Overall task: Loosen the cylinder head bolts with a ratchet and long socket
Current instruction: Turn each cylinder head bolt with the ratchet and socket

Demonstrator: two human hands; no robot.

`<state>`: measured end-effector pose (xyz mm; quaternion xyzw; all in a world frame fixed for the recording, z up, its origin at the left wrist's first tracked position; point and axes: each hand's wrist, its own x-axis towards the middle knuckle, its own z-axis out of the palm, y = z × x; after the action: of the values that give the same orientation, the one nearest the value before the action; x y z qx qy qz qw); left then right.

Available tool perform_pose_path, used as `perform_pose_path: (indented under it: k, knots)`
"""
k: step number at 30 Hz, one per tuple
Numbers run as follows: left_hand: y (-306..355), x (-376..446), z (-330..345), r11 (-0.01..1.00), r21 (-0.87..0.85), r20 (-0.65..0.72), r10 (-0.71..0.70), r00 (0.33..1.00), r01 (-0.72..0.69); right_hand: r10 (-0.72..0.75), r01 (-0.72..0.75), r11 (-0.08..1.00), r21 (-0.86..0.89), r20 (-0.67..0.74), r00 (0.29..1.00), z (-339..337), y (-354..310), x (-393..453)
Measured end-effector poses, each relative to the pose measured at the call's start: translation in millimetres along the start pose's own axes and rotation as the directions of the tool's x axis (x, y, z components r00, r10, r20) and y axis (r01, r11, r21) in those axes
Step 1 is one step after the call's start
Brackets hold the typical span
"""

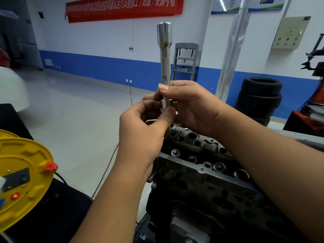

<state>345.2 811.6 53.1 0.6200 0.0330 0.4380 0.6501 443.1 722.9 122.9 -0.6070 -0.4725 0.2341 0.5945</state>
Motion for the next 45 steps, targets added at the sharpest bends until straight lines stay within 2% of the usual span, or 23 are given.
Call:
perform_pose_path:
  k: [5,11,17,24,28,30,32,37,42,45]
  knots:
    - [2.6,0.8,1.2,0.997,0.001,0.094,-0.082,0.992,0.082,0.004,-0.004,1.0,0.014,0.006,1.0,-1.3,-0.1,1.2]
    - [-1.1,1.1,1.2,0.999,-0.02,-0.002,-0.042,0.999,0.042,-0.011,0.011,1.0,0.011,0.01,1.0,-0.1,-0.3,0.5]
    - [0.8,1.8,2.4,0.995,0.053,0.097,-0.095,0.991,0.09,-0.006,0.005,1.0,0.028,0.027,1.0,-1.5,-0.9,0.5]
    - [2.8,2.9,0.3,0.993,0.043,0.009,-0.11,0.994,0.11,-0.012,0.012,1.0,0.025,0.021,1.0,-2.7,2.4,1.7]
    - [8.6,4.0,-4.1,0.981,0.148,0.136,-0.149,0.979,0.129,-0.011,0.01,0.999,0.04,0.033,0.999,-4.4,2.2,2.3]
    - [9.9,5.7,-5.9,0.97,0.229,0.18,-0.128,0.975,0.085,-0.007,0.005,0.999,0.043,0.038,0.999,-5.0,1.8,1.7]
    - [10.0,6.6,-7.7,0.963,0.267,0.166,-0.072,0.983,0.025,-0.006,0.005,1.0,0.031,0.039,0.999,-5.5,1.5,0.7]
    - [6.8,8.9,-14.7,0.968,0.246,0.081,0.026,0.996,-0.045,-0.005,0.005,1.0,0.001,0.051,0.999,-5.2,2.1,0.4]
    - [8.3,6.3,-10.6,0.989,0.146,0.23,-0.035,0.973,0.001,-0.003,0.003,1.0,-0.013,0.005,1.0,-4.6,0.8,-0.5]
    - [5.5,6.7,-8.4,0.987,0.154,0.137,0.022,0.99,-0.043,-0.003,0.003,1.0,-0.009,0.012,1.0,-5.3,0.3,-1.8]
